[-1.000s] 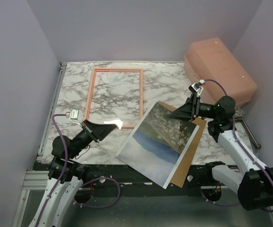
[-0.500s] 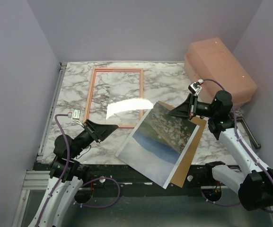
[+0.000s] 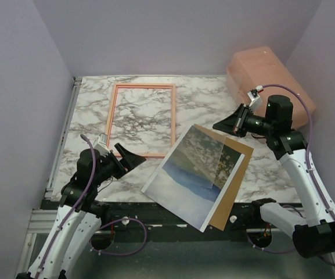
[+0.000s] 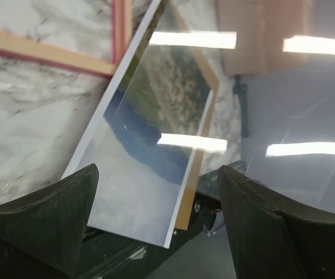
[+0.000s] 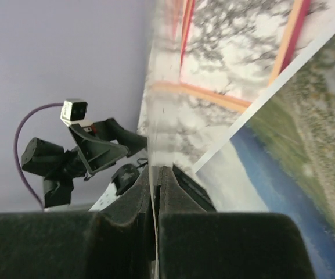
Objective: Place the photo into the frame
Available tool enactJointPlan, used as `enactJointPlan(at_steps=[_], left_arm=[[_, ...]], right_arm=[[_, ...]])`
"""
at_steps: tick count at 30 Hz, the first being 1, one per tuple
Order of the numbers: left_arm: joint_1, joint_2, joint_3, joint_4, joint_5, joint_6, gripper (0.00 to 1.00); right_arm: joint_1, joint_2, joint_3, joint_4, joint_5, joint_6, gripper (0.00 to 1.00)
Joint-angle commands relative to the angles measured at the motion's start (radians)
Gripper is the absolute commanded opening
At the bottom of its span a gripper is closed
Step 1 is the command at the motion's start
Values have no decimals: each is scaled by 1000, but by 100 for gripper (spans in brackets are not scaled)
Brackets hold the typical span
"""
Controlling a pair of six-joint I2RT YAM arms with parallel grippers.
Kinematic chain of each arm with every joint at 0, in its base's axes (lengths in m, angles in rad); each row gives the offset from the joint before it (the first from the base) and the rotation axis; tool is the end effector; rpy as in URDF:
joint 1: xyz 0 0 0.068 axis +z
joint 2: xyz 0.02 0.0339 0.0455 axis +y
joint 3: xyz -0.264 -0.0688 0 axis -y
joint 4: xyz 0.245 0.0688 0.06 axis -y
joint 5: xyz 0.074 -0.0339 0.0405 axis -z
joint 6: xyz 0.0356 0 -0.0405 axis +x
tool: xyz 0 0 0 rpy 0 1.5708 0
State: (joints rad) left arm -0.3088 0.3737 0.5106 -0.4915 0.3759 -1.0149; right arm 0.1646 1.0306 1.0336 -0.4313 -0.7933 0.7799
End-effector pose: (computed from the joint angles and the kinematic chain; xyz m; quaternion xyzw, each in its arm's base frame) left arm 0.1001 -0.0456 0.2656 -0.1786 0.7935 -0.4659 0.3485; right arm 0.2120 0.0609 0.3595 0.0359 0.8027 0.5163 0.2963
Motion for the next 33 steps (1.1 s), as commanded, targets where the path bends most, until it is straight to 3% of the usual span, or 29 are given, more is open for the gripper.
enactJointPlan(at_steps=[1,7,13,23,29,33], left_arm=[[0,124,-21,-124,-21,68,83],[-30,371,-62,-35,37,119,78],[-144,577,-68,156,56,90,78],[-435,1002,202,315,45,36,73],[-511,1101,337,302,38,54,73],[-510,1091,353,196,-43,97,76]], right_arm=[[3,-25,129,-216,268,-120,0],[3,-32,261,-334,433,-174,1],[3,-46,340,-394,520,-191,1],[3,-40,403,-446,580,-221,0],[3,-41,411,-479,632,-247,0],[3,-41,400,-483,646,-258,0]])
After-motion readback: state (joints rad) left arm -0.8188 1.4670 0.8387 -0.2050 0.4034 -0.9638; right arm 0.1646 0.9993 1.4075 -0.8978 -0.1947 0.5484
